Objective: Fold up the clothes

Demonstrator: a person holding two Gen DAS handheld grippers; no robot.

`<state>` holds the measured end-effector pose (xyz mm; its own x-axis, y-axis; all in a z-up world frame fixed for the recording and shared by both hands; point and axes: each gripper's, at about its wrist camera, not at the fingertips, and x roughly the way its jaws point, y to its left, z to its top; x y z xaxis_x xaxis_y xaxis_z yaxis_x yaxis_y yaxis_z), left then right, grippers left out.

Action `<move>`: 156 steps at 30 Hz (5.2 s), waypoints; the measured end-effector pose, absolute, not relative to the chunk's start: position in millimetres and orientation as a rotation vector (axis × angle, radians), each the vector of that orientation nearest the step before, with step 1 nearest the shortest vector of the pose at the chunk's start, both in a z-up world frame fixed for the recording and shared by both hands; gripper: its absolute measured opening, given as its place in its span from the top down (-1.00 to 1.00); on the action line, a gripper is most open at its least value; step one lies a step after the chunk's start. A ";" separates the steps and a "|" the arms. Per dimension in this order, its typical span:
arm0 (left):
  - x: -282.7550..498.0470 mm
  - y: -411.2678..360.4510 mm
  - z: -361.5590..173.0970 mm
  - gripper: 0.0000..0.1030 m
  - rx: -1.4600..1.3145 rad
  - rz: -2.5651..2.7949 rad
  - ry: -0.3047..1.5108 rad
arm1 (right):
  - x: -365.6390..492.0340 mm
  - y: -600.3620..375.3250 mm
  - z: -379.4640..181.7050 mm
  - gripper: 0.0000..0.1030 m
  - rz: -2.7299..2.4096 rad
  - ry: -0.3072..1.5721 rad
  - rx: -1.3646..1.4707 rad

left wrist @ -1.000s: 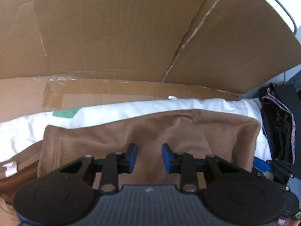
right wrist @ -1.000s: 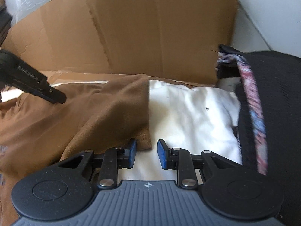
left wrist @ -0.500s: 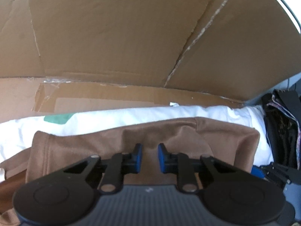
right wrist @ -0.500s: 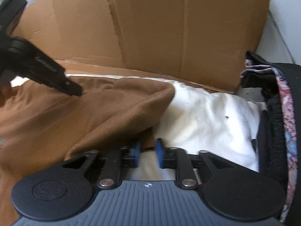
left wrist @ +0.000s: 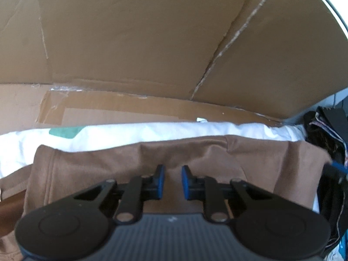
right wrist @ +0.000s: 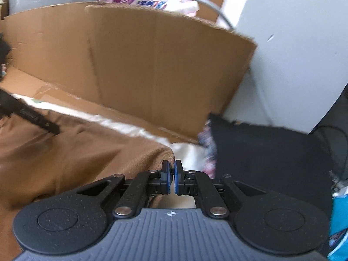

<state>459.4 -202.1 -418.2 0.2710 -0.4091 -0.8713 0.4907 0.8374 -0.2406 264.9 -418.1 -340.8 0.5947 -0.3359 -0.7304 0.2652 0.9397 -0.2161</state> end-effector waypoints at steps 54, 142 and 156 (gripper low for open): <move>290.0 -208.0 -409.6 0.51 0.127 -0.839 1.091 | 191.5 -395.1 -395.9 0.26 -0.426 0.978 0.234; 387.4 -201.4 -427.1 0.68 0.096 -0.718 0.998 | 269.4 -389.9 -435.1 0.83 -0.642 0.978 -0.386; 419.8 -205.5 -434.2 0.65 0.146 -0.666 0.969 | 292.8 -394.8 -424.2 0.40 -0.470 0.886 -0.199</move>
